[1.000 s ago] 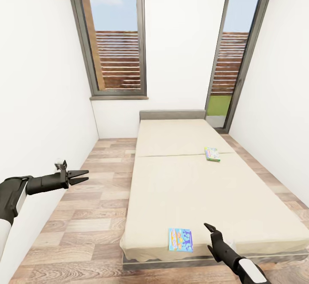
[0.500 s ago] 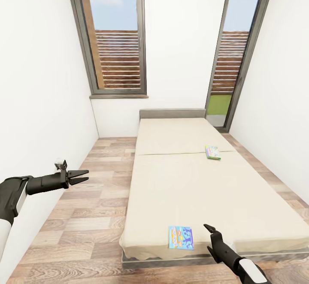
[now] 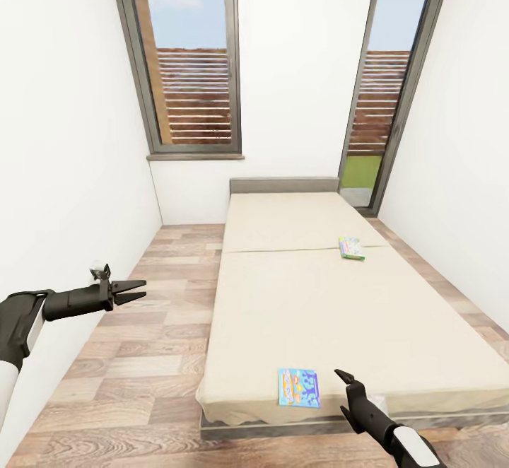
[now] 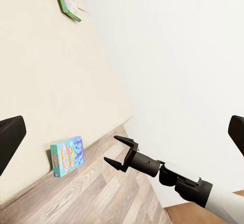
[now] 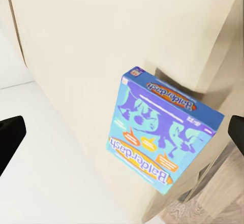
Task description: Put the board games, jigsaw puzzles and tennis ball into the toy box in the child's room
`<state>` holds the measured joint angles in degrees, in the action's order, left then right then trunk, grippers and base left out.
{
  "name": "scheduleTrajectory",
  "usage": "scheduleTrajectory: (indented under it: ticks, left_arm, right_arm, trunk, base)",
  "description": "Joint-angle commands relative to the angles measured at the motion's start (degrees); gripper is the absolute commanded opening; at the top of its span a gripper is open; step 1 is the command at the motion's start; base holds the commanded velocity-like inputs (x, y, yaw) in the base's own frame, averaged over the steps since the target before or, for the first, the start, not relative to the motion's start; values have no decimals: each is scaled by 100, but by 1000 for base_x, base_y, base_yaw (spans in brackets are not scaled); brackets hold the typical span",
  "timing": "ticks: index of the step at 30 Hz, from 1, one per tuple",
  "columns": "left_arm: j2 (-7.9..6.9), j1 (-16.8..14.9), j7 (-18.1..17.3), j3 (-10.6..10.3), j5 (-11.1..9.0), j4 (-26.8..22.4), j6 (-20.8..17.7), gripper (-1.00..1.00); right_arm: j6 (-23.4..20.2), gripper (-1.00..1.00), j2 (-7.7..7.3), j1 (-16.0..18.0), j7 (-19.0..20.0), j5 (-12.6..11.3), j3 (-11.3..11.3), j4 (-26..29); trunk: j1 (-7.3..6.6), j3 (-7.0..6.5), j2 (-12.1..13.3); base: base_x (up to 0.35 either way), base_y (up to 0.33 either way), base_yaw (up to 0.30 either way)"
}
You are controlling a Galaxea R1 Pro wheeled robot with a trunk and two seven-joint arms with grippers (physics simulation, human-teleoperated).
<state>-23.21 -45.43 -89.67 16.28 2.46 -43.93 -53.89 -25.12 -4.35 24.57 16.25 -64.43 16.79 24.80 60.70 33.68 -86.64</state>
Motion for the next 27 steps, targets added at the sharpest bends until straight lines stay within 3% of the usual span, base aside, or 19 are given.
scheduleTrajectory:
  ticks: [1,27]
  left_arm:
    - [1,-5,-33,6,26,-2,-60,100]
    - [-7,-6,-33,7,26,-2,-60,100]
  right_arm:
    - [-48,100,3,4,7,-17,35,-1]
    - [-60,100,19,4,66,-19,2,-1]
  trunk:
    - [22,24,-45]
    - [593,491,-1087]
  base:
    - [0,0,0]
    - [0,0,0]
